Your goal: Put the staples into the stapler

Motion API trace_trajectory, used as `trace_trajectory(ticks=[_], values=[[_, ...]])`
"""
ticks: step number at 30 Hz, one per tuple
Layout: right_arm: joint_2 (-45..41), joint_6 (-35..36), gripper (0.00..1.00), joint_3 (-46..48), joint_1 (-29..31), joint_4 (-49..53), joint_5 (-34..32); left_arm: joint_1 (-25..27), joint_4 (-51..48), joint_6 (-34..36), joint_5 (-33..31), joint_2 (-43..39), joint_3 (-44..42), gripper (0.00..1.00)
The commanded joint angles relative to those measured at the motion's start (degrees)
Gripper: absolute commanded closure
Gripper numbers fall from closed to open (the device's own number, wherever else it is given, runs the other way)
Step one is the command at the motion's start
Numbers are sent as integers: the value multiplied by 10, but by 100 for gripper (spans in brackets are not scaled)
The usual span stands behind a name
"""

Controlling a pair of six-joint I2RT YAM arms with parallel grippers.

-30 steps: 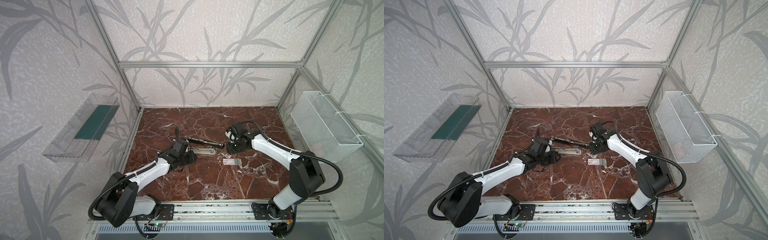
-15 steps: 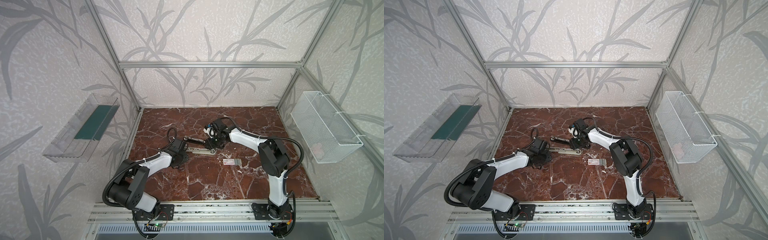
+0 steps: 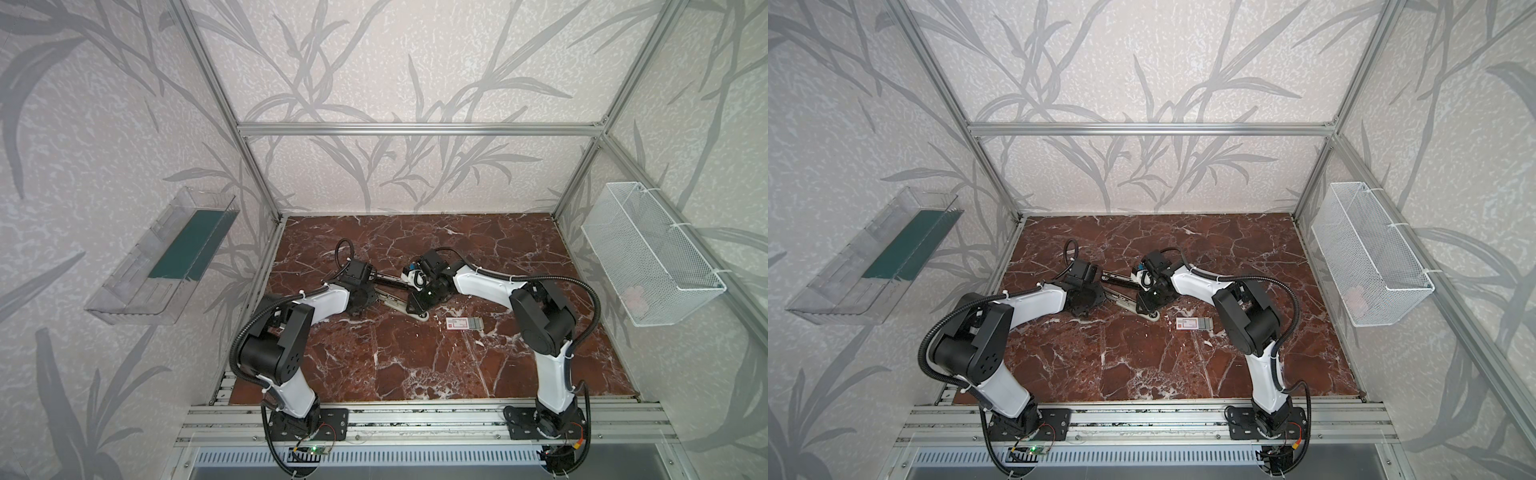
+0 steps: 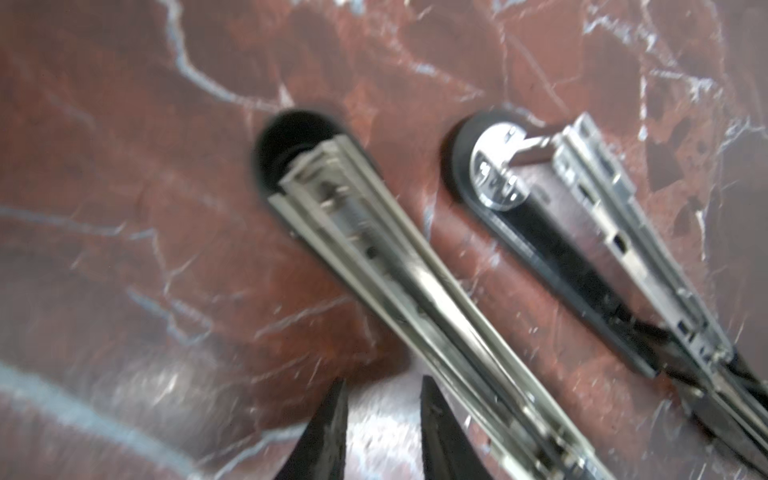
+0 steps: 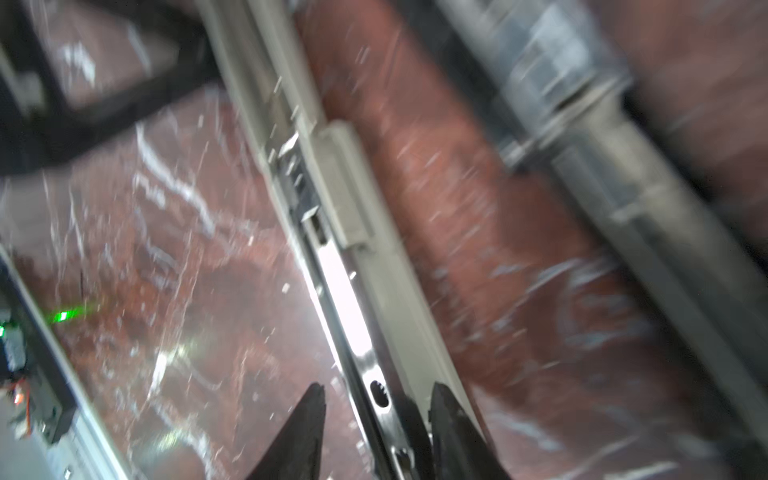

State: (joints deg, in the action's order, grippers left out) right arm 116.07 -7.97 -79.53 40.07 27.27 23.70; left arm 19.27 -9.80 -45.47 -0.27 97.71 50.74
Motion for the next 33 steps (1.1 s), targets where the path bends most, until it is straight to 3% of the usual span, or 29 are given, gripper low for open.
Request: trace_trajectory(ticks=[1, 6, 15, 20, 33], values=[[-38, -7, 57, 17, 29, 3, 39, -5, -15, 16, 0, 30, 13, 68], [-52, -44, 57, 46, 42, -32, 20, -5, 14, 26, 51, 62, 40, 68], [-52, -78, 55, 81, 12, -76, -8, 20, 26, 42, 116, 130, 134, 68], [-42, -79, 55, 74, 10, -88, 31, 24, 16, 48, 122, 148, 164, 68], [-12, -55, 55, 18, 63, -68, 80, 2, -40, 46, 48, -12, 56, 68]])
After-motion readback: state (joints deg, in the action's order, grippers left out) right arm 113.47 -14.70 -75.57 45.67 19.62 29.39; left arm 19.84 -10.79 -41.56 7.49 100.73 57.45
